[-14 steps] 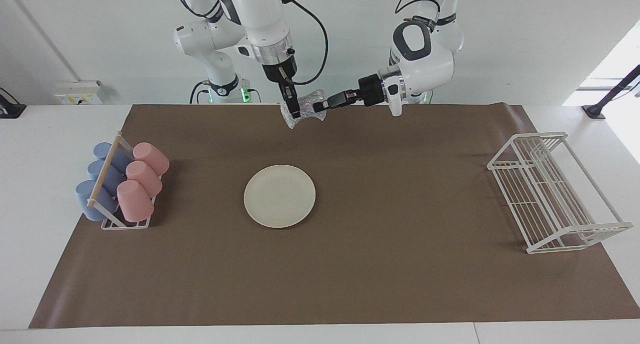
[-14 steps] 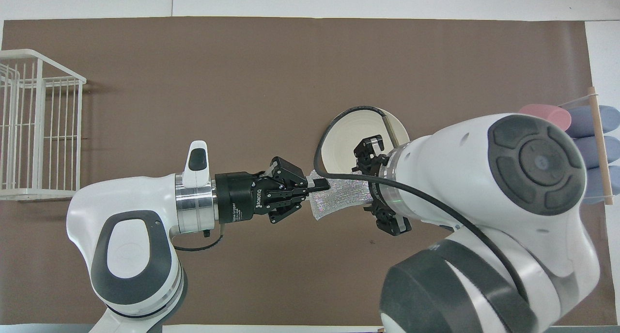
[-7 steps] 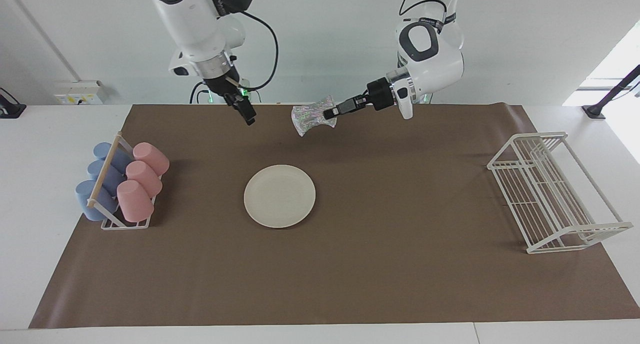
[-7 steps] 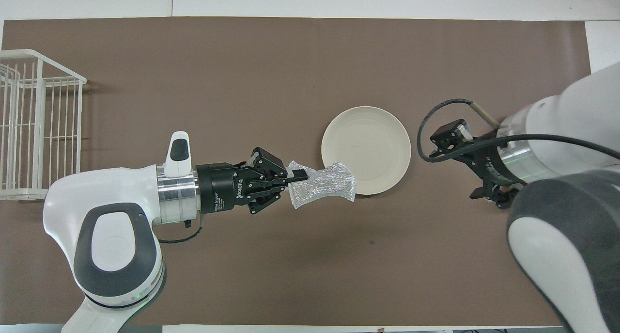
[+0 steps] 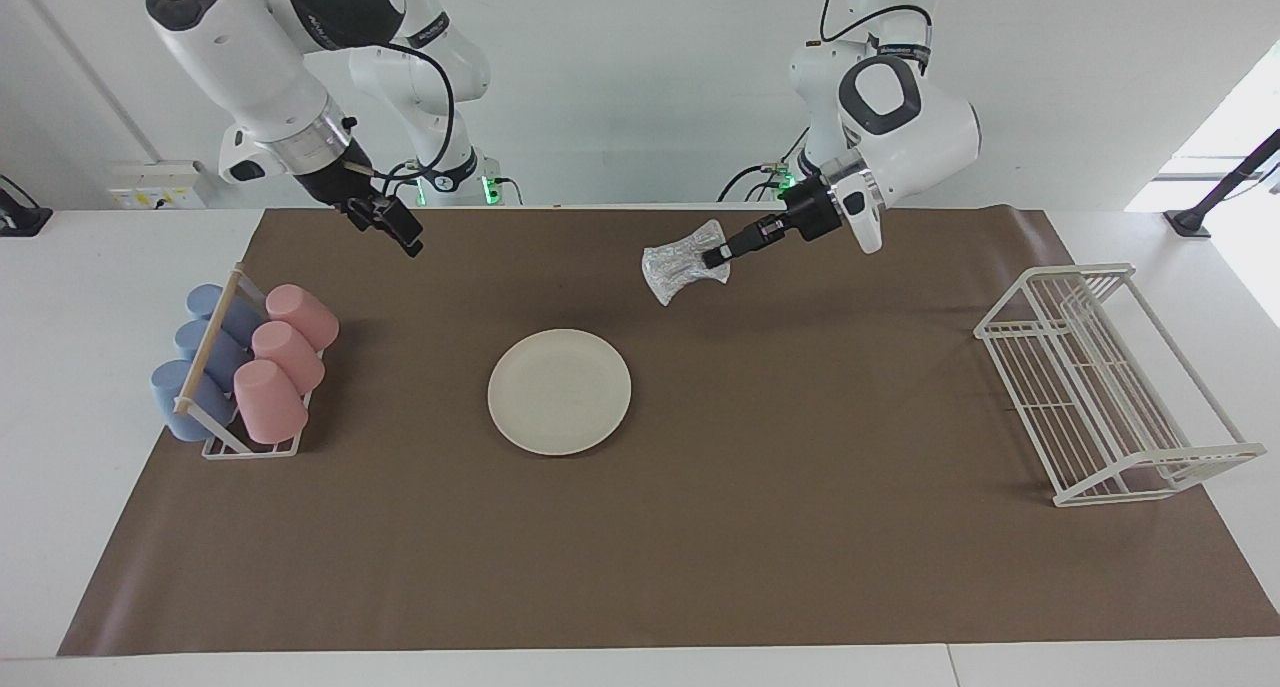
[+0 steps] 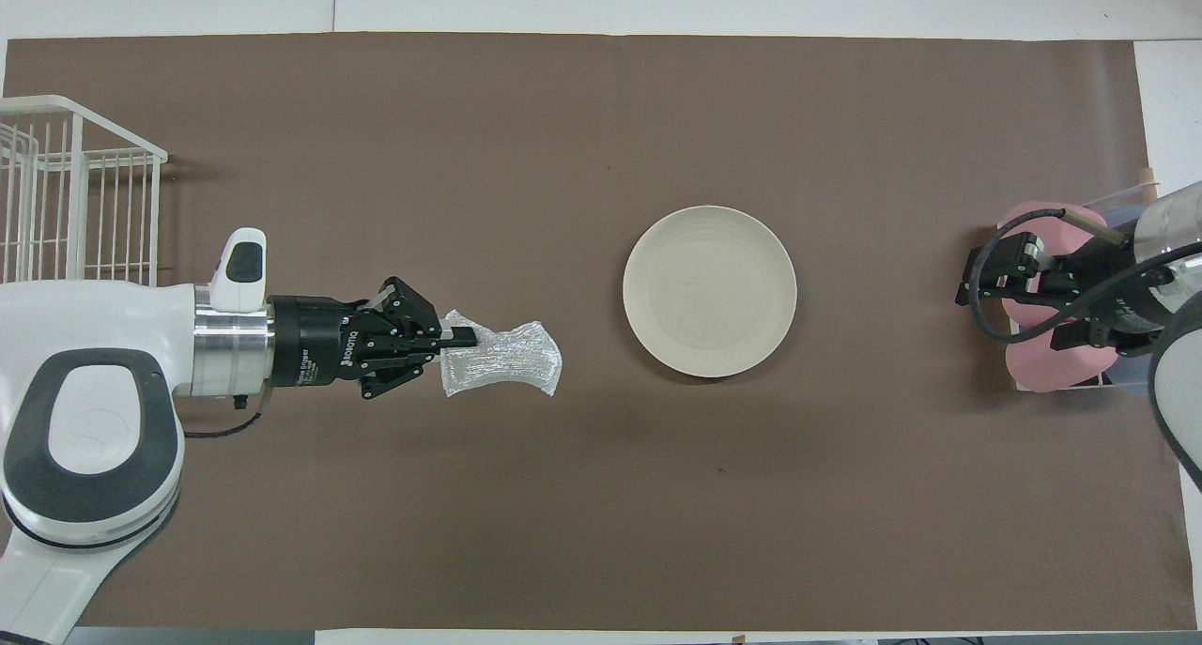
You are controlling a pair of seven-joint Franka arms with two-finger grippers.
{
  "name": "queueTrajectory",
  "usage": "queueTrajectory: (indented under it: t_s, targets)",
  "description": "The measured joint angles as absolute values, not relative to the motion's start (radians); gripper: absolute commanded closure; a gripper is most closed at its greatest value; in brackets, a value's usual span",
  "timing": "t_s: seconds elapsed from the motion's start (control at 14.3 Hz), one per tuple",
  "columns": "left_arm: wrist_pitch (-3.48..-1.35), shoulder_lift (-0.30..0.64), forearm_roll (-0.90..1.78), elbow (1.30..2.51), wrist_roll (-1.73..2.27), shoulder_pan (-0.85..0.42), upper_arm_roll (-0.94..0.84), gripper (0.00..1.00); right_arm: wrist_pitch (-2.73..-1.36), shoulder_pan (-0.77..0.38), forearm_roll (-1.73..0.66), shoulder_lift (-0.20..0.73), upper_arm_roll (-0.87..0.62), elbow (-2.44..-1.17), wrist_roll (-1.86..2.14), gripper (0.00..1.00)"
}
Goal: Wipe plate with sponge
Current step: 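Place the wipe into the white wire basket with the left gripper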
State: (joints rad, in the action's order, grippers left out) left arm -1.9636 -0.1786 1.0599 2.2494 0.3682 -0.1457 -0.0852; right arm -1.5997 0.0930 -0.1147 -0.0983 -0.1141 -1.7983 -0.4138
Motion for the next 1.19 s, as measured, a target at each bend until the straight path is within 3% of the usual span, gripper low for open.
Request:
queueTrajectory:
  t_s: [0.28, 0.49, 0.84, 1.19]
  targets:
    - [-1.784, -0.177, 0.816, 2.205, 0.315, -0.050, -0.084, 1.00, -1.622, 0.098, -0.103, -0.097, -0.108, -1.798, -0.173, 0.00]
    - [-1.693, -0.143, 0.584, 2.092, 0.304, -0.007, -0.083, 1.00, -1.679, 0.038, -0.058, -0.087, -0.028, -1.794, 0.003, 0.00]
    - [-1.582, -0.039, 0.166, 1.875, 0.300, -0.017, -0.098, 1.00, -1.686, -0.001, 0.004, -0.030, -0.003, -1.720, 0.089, 0.00]
    - [-1.496, 0.013, -0.254, 1.742, 0.300, -0.084, -0.106, 1.00, -1.641, -0.012, 0.015, 0.021, 0.012, -1.656, 0.125, 0.00]
